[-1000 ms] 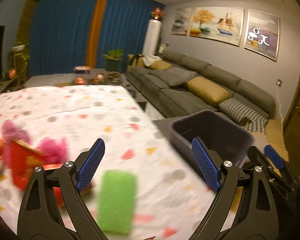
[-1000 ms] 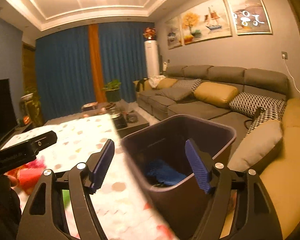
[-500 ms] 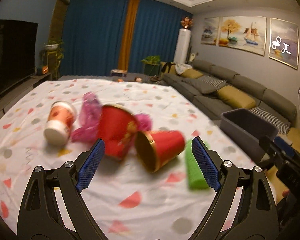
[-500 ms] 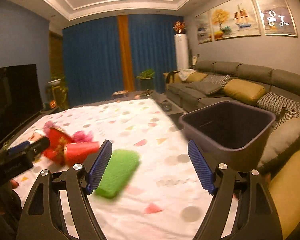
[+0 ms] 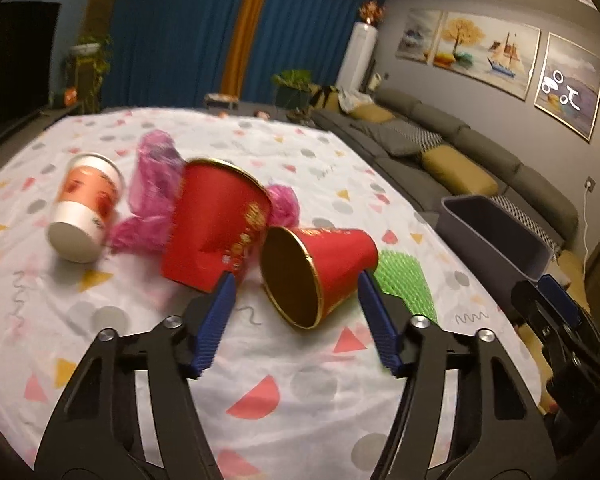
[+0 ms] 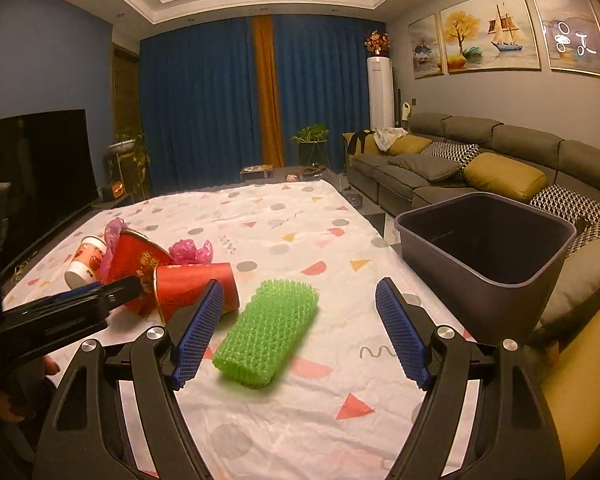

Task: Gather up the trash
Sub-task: 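Grasp the red paper cup rim with left tool while right tool grasps the green foam net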

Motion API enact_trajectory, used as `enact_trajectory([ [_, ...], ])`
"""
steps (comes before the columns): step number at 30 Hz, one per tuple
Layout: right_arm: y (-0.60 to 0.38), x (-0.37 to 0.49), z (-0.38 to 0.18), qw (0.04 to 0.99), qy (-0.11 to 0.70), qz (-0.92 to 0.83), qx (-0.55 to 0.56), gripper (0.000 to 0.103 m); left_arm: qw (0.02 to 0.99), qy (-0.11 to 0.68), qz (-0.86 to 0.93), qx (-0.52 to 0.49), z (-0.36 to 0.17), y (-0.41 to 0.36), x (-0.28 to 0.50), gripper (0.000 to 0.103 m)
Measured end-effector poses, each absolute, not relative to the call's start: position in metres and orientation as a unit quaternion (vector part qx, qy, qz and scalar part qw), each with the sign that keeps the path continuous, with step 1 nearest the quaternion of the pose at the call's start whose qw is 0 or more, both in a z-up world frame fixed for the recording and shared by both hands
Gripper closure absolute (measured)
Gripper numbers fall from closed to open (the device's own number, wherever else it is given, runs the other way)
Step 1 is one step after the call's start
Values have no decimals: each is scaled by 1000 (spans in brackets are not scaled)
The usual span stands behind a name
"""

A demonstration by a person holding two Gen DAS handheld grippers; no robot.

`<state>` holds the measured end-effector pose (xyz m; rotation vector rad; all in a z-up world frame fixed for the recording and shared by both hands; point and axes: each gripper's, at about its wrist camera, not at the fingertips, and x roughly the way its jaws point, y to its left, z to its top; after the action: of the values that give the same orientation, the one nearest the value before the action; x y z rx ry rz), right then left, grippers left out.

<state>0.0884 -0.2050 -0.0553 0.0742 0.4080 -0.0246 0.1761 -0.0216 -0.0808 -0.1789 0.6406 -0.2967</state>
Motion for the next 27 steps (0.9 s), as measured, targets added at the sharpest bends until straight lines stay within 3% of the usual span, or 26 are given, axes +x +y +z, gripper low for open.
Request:
enact_trajectory([
  [5,-208,92,-60,977,210,-15,38,27,918,341,-172,-104,-90,-29,197,54],
  [8,-210,94,-62,976,213,-15,37,27,908,355,-187,-118,-95,-34,208,67],
  [10,-211,96,-64,975,217,-15,37,27,905,359,-194,-117,-98,-38,211,81],
  [16,-211,101,-69,973,227,-19,38,27,903,356,-215,-107,-99,-52,210,101],
  [27,-202,115,-74,965,258,-6,41,27,933,279,-201,-104,-61,-40,169,101],
])
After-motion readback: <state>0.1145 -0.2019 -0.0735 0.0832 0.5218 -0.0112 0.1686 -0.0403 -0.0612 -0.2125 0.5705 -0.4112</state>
